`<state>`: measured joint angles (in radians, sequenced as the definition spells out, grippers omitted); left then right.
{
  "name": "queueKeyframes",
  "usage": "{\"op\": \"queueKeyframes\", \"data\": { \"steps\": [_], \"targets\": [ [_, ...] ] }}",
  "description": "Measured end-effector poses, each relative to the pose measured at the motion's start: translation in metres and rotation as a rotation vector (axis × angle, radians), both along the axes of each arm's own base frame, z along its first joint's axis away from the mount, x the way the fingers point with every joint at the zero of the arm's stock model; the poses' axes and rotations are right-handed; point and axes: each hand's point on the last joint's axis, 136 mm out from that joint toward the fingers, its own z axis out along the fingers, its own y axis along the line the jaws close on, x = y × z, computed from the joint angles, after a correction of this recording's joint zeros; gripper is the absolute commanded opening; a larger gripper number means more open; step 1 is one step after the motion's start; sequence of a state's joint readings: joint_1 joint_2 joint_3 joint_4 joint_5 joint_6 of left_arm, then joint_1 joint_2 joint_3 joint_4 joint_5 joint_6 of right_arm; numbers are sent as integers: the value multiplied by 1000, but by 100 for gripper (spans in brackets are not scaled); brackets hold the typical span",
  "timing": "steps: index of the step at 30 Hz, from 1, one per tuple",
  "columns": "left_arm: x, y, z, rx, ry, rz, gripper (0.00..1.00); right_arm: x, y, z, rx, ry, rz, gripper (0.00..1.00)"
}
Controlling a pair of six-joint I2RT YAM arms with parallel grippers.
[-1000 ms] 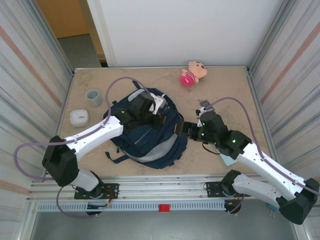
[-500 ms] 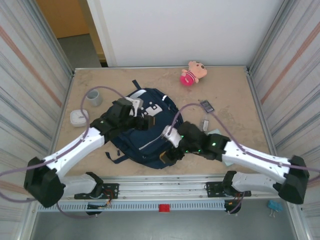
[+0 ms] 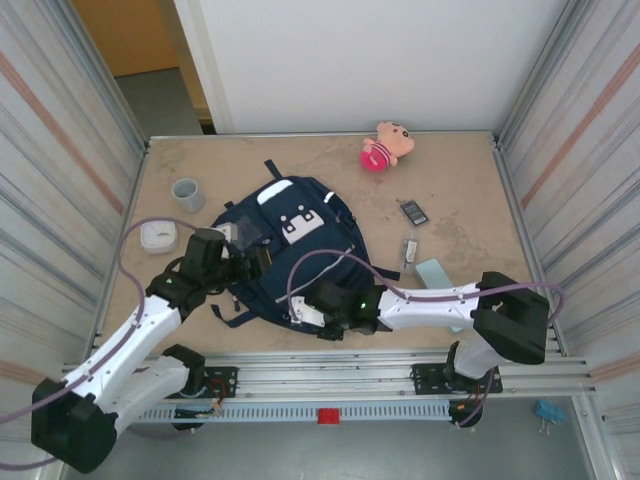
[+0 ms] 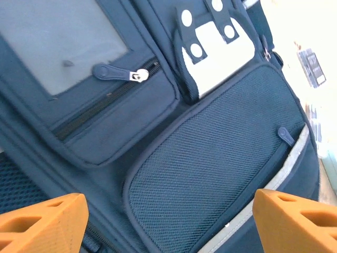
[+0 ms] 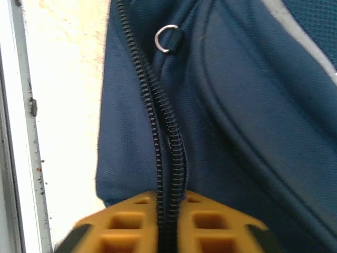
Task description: Pack books, pencil case, and school supplies into a backpack
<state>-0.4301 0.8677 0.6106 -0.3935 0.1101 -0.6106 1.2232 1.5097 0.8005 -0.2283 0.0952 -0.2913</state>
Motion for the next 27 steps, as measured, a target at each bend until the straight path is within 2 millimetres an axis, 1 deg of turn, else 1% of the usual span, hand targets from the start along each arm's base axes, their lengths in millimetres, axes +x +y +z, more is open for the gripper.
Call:
{"op": "queueKeyframes", "data": {
  "steps": [2,3,5,7,9,10,12,15,17,20,25,27],
  "targets": [
    [-2,3,5,-8,-20,8,82,1,-1,9,12,-18,4,0],
    [-4,4,8,-16,-33,10,82,2,-2,17,31,-25,0,0],
    [-7,6,13,-27,-52,13,82,7,-6,41,97,-27,-11,0],
    [-10,7,15,-35,-66,15,82,18,-14,77,204,-28,-43,0],
    [-12,9,15,-37,-76,16,82,31,-25,104,285,-38,-80,0],
    [-13,10,14,-37,-81,15,82,40,-32,116,320,-45,-103,0],
    [-14,11,11,-33,-89,10,82,54,-43,130,364,-46,-144,0],
    [-16,11,6,-29,-91,7,80,71,-55,134,382,-25,-183,0],
    [-17,12,2,-31,-104,3,78,77,-61,134,381,-6,-201,0],
    [-17,11,-6,-33,-151,-14,74,82,-65,137,390,15,-211,0],
    [-20,10,-42,-18,-195,-53,63,89,-68,142,405,28,-222,0],
    [-21,9,-53,-17,-200,-67,61,90,-69,142,409,34,-224,0]
  ]
}}
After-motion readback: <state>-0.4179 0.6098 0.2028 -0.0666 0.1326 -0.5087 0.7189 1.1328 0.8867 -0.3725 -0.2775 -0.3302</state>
